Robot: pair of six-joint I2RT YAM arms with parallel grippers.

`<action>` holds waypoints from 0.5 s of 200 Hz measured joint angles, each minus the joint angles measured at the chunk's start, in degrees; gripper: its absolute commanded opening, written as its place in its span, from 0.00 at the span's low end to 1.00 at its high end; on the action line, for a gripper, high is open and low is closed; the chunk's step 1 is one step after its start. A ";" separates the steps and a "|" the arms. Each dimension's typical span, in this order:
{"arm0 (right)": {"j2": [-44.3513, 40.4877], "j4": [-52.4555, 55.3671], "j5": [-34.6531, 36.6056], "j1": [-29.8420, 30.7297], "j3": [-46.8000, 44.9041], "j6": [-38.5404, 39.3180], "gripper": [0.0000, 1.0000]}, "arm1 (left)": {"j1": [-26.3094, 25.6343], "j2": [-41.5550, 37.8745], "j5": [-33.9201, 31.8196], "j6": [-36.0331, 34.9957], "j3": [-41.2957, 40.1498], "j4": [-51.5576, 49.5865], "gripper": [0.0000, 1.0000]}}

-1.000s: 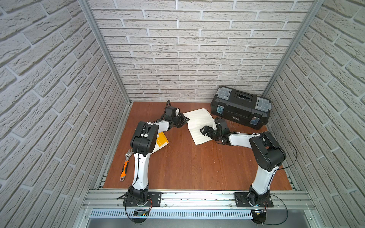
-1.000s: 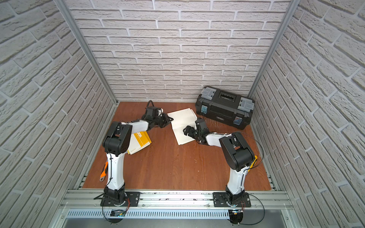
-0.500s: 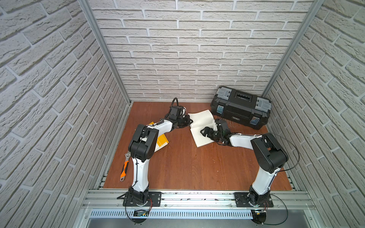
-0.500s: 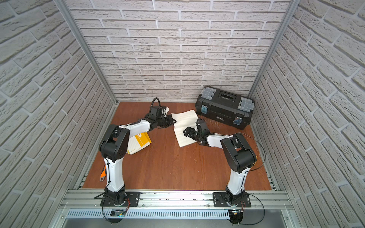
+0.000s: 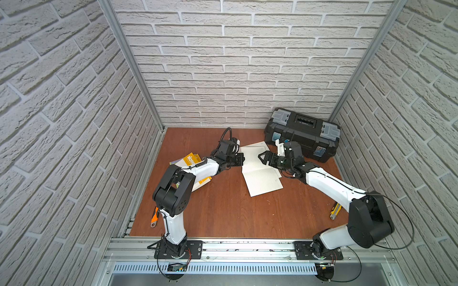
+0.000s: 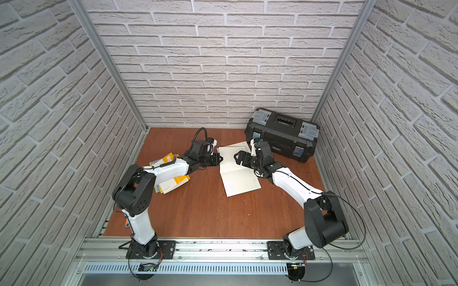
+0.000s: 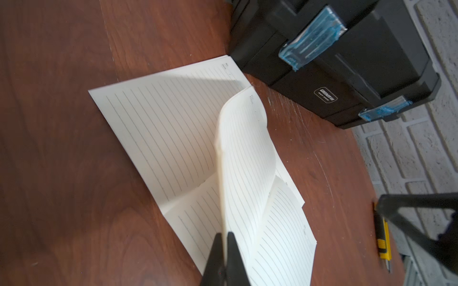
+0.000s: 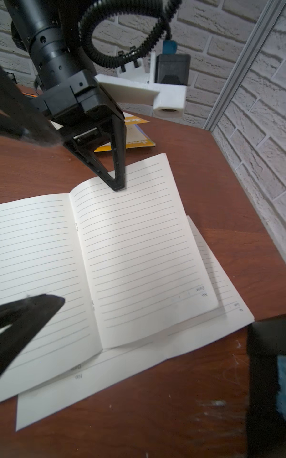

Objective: Close the notebook
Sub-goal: Close the notebook at the center of the board.

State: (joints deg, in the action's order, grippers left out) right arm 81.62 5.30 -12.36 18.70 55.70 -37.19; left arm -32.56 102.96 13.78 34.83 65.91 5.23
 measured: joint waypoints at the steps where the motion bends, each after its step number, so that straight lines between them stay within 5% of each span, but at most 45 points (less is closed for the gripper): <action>1: -0.17 0.13 0.09 -0.02 0.00 0.02 0.93 | -0.13 -0.35 -0.48 -0.22 -0.17 0.02 0.00; 58: -12.28 6.51 2.32 -1.73 -4.22 0.55 0.94 | -11.32 -17.33 -20.94 -11.02 -11.23 3.50 0.00; 100: -17.79 9.57 2.64 -1.88 -10.78 0.31 0.94 | -21.38 -22.45 -39.08 -20.92 -22.25 10.78 0.00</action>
State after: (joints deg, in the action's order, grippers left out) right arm 63.83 14.87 -9.72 16.82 44.93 -36.88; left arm -53.93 80.51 -25.30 13.91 43.66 16.01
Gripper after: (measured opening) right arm 0.936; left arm 0.045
